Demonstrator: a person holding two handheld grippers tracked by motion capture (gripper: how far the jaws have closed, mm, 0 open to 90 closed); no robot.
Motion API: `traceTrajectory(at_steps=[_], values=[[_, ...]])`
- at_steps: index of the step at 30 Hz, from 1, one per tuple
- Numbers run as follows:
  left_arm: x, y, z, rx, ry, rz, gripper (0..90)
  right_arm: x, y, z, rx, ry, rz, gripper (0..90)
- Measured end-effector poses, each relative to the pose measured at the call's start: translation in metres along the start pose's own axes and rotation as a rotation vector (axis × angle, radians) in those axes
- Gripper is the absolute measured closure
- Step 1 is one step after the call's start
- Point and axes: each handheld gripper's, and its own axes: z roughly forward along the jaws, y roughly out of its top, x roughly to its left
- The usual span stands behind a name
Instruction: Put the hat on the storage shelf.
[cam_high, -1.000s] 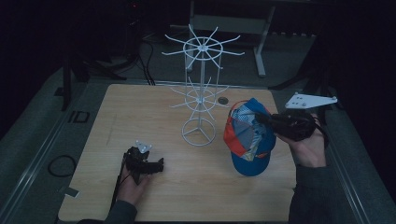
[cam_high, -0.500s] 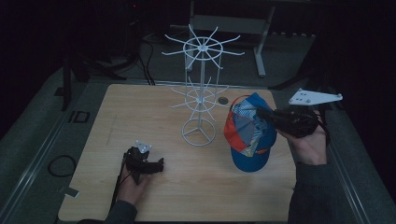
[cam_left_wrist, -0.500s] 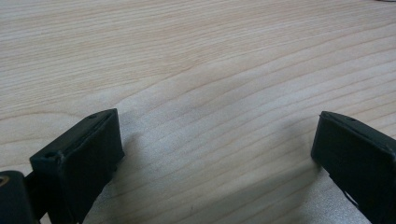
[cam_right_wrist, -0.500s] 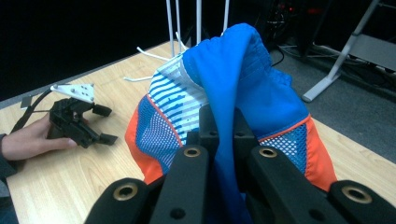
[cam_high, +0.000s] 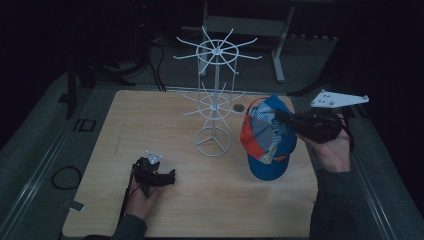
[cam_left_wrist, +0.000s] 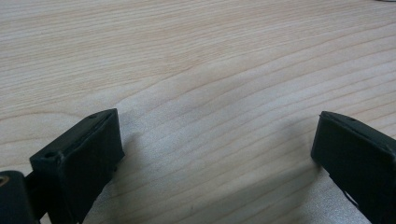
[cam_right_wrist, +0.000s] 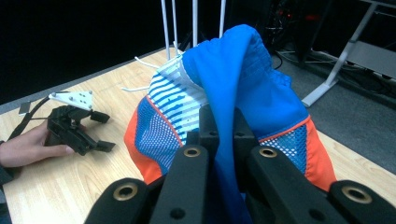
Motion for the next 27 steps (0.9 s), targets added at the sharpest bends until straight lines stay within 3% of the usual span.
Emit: traceTrajectory(at_steps=[27], values=[[0.0, 0.0, 0.0, -0.001, 0.0, -0.001, 2.4, -0.008, 0.022, -0.007, -0.067, -0.002, -0.005, 88.1]])
